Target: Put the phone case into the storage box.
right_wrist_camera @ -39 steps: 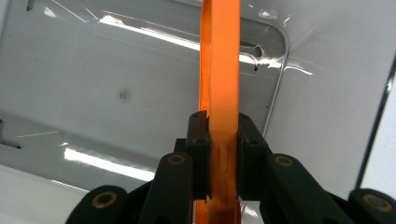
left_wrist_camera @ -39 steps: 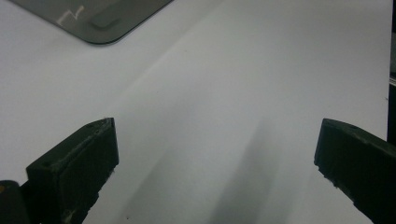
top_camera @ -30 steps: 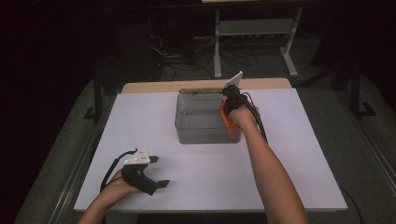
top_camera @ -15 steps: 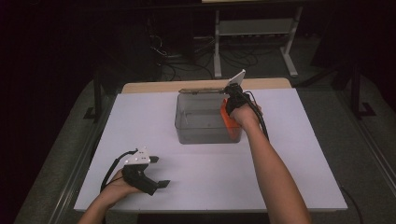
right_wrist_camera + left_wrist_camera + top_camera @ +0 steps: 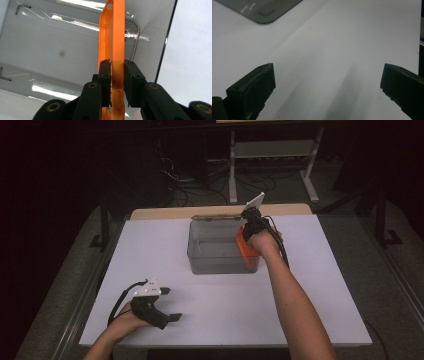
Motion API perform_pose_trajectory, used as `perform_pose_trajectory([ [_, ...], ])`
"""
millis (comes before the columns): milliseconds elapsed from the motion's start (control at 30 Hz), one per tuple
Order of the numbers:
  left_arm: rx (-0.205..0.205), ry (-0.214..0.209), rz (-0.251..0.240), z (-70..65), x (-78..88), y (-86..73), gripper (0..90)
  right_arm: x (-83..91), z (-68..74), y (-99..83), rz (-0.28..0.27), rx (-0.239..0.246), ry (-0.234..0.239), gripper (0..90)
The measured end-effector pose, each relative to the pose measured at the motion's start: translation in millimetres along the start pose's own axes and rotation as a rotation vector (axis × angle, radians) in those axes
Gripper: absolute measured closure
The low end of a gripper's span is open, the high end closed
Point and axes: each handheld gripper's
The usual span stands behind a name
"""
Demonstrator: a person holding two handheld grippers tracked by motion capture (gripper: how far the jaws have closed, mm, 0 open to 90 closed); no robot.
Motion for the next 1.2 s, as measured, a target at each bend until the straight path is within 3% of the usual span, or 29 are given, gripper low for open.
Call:
perform_pose_trajectory([
  [767, 0.003, 0.0, -0.004, -0.3, 0.2, 0.2, 0.0, 15.6, 1.7, 1.7, -0.03, 0.023, -0.014, 73.9],
  [1200, 0.002, 0.001, -0.004, 0.1, 0.2, 0.1, 0.0, 27.1, 6.7, 1.9, -0.054, 0.058, 0.002, 66.1],
])
Point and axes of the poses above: each handheld gripper's, and its own axes: x roughly backward along the jaws, y roughly out of its top, z roughly to its left, and after that the axes turned 5 degrees about z, right-handed
